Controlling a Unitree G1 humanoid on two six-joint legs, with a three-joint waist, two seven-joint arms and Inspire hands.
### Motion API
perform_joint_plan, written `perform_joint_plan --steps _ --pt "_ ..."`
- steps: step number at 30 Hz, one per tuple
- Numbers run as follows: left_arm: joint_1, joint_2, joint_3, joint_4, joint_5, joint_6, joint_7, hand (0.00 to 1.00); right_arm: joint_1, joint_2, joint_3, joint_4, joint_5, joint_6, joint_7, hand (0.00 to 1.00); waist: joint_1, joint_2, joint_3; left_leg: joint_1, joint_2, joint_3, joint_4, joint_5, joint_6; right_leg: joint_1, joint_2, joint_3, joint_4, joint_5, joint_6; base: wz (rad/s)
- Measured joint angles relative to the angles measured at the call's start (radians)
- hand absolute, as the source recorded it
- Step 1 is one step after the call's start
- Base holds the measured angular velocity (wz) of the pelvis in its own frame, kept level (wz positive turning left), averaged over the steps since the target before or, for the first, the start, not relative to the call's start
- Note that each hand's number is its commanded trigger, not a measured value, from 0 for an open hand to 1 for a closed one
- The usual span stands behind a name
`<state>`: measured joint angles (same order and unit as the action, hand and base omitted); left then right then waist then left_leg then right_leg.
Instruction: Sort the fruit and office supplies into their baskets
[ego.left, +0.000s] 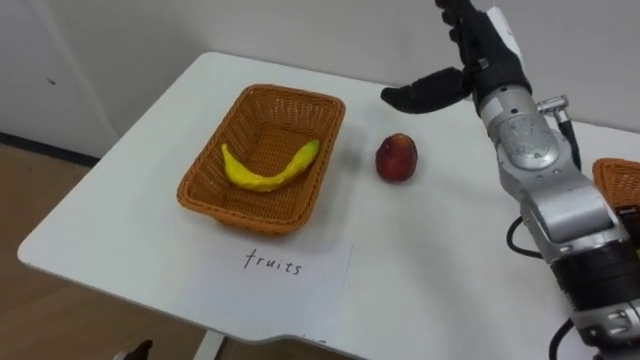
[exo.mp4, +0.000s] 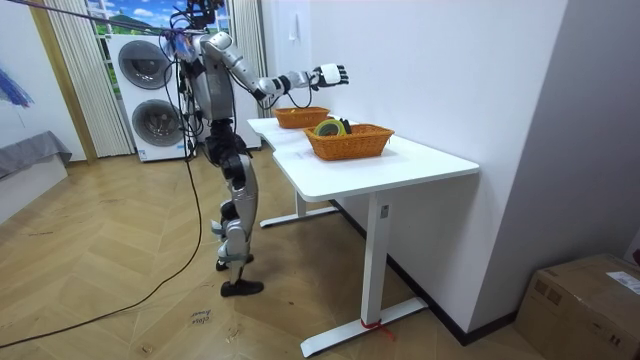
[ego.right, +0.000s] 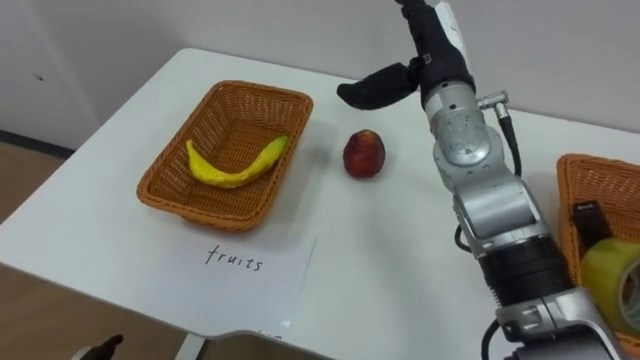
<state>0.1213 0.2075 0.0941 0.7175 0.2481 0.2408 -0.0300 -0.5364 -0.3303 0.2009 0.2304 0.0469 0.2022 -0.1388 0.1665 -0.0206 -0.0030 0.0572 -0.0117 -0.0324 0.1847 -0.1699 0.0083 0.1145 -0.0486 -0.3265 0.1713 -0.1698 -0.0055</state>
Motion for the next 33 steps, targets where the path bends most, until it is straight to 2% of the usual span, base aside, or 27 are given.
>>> perform_joint_plan --steps 5,11,16,19,27,33 --pt "-0.014 0.000 0.003 0.029 -0.001 -0.001 0.000 0.00 0.017 0.011 -0.048 0.001 0.074 -0.003 -0.004 0.00 -0.004 -0.005 -0.0062 0.001 0.000 0.003 -0.001 0.000 0.000 0.002 -0.001 -0.001 0.001 0.000 0.000 0.00" --pt "-0.014 -0.007 0.003 0.047 -0.010 0.000 0.020 0.00 0.049 0.015 -0.048 0.104 0.135 -0.002 0.001 0.00 0.001 -0.004 -0.0062 -0.003 0.001 0.004 -0.002 0.000 0.001 -0.004 -0.001 -0.002 0.004 0.000 0.000 0.00" --pt "-0.015 -0.016 0.006 0.048 -0.015 0.001 0.021 0.00 0.070 0.027 -0.049 0.121 0.145 0.002 0.013 0.00 0.000 -0.003 -0.0068 -0.012 0.000 0.006 -0.001 0.001 0.002 -0.012 -0.002 -0.005 0.005 0.000 -0.001 0.00" --pt "-0.015 -0.025 0.005 0.048 -0.014 0.003 0.023 0.00 0.079 0.038 -0.048 0.121 0.147 0.011 0.033 0.00 0.000 -0.003 -0.0067 -0.011 0.000 0.007 -0.003 0.001 0.002 -0.013 -0.003 -0.005 0.004 0.000 0.000 0.00" --pt "-0.015 -0.027 0.003 0.048 -0.021 0.041 0.027 0.00 0.088 0.054 -0.047 0.121 0.181 0.031 0.060 0.00 0.000 -0.003 -0.0062 -0.012 0.000 0.007 -0.008 0.001 0.002 -0.014 -0.003 -0.008 0.002 0.000 0.000 0.00" --pt "-0.014 -0.034 0.001 0.060 -0.062 0.042 0.027 0.00 0.098 0.055 -0.045 0.171 0.184 0.040 0.081 0.00 0.000 0.007 0.0000 -0.009 0.000 0.007 -0.008 0.001 0.002 -0.011 -0.005 -0.009 0.002 0.000 0.000 0.00"
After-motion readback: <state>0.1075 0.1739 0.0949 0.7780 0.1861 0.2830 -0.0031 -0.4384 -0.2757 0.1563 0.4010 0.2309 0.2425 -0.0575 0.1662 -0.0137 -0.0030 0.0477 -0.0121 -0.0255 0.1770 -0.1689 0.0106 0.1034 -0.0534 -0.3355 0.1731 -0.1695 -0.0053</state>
